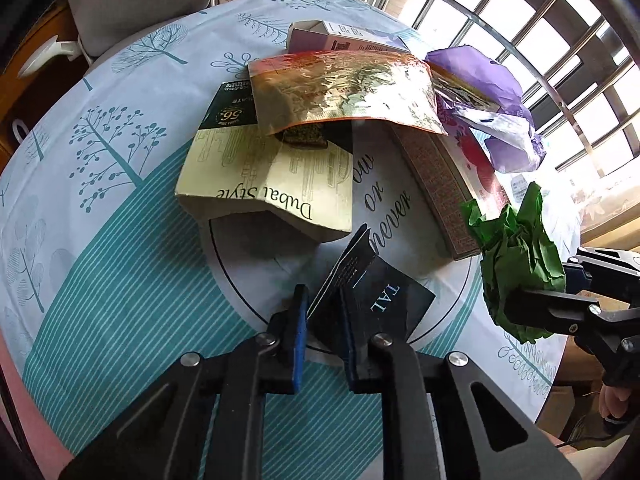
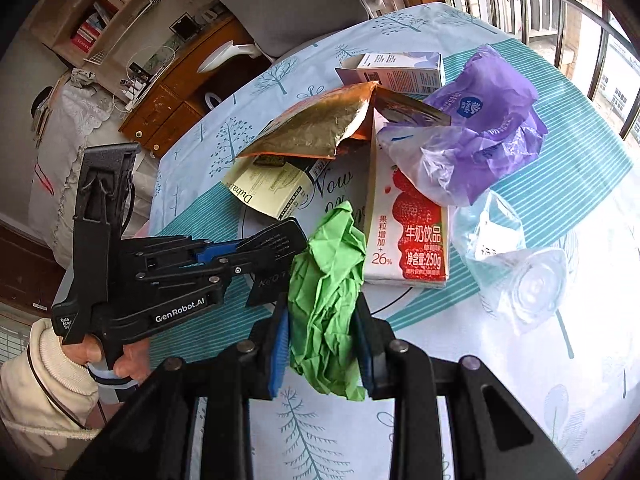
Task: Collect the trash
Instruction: 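Lift the green glove with the right tool while the left tool regrasps the black card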
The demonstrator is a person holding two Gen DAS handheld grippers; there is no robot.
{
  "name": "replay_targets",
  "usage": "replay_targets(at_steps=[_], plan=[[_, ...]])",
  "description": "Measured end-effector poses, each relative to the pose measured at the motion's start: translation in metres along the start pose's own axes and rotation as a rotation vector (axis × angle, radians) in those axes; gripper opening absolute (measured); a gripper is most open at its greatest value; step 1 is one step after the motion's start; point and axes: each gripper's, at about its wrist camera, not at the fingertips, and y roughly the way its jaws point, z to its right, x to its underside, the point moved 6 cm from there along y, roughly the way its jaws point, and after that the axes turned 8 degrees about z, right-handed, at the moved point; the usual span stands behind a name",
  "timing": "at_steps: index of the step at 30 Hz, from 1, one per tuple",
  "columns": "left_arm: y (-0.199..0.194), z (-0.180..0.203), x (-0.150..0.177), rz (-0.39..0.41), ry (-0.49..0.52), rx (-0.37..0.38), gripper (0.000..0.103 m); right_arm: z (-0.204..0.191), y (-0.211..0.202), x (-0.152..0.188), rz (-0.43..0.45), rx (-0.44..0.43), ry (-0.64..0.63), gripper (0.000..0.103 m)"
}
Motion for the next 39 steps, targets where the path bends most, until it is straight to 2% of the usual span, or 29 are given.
replay_targets(at_steps=[4, 9, 15, 22, 26, 29, 30, 31, 33, 34, 39], plan=[[-0.011, 0.004, 0.011, 0.001, -0.074, -0.06, 0.006, 0.0, -0.002, 0.009, -0.02, -0.011, -0.013, 0.029], [-0.043, 0.015, 0.031, 0.049, -0.18, -0.091, 0.004, 0.002, -0.013, 0.016, -0.032, -0.031, -0.039, 0.029], [-0.083, 0.047, 0.055, 0.133, -0.25, -0.177, 0.002, 0.005, -0.042, 0.027, -0.029, -0.079, -0.112, 0.029], [-0.113, 0.072, 0.082, 0.213, -0.393, -0.253, 0.002, 0.019, -0.087, 0.049, -0.033, -0.139, -0.219, 0.029], [-0.112, 0.073, 0.088, 0.211, -0.437, -0.292, 0.011, 0.034, -0.098, 0.063, -0.039, -0.145, -0.227, 0.029], [-0.108, 0.071, 0.081, 0.208, -0.426, -0.32, 0.025, 0.042, -0.103, 0.064, -0.027, -0.15, -0.213, 0.029], [-0.106, 0.071, 0.078, 0.207, -0.415, -0.326, 0.035, 0.044, -0.104, 0.064, -0.021, -0.151, -0.21, 0.029], [-0.104, 0.07, 0.075, 0.202, -0.404, -0.329, 0.041, 0.044, -0.104, 0.063, -0.015, -0.151, -0.207, 0.029], [-0.098, 0.067, 0.069, 0.187, -0.386, -0.332, 0.08, 0.046, -0.102, 0.063, -0.008, -0.15, -0.195, 0.029], [-0.095, 0.066, 0.066, 0.18, -0.375, -0.335, 0.085, 0.046, -0.099, 0.062, -0.006, -0.149, -0.185, 0.029], [-0.07, 0.054, 0.052, 0.117, -0.309, -0.359, 0.087, 0.045, -0.082, 0.066, -0.014, -0.148, -0.137, 0.029]])
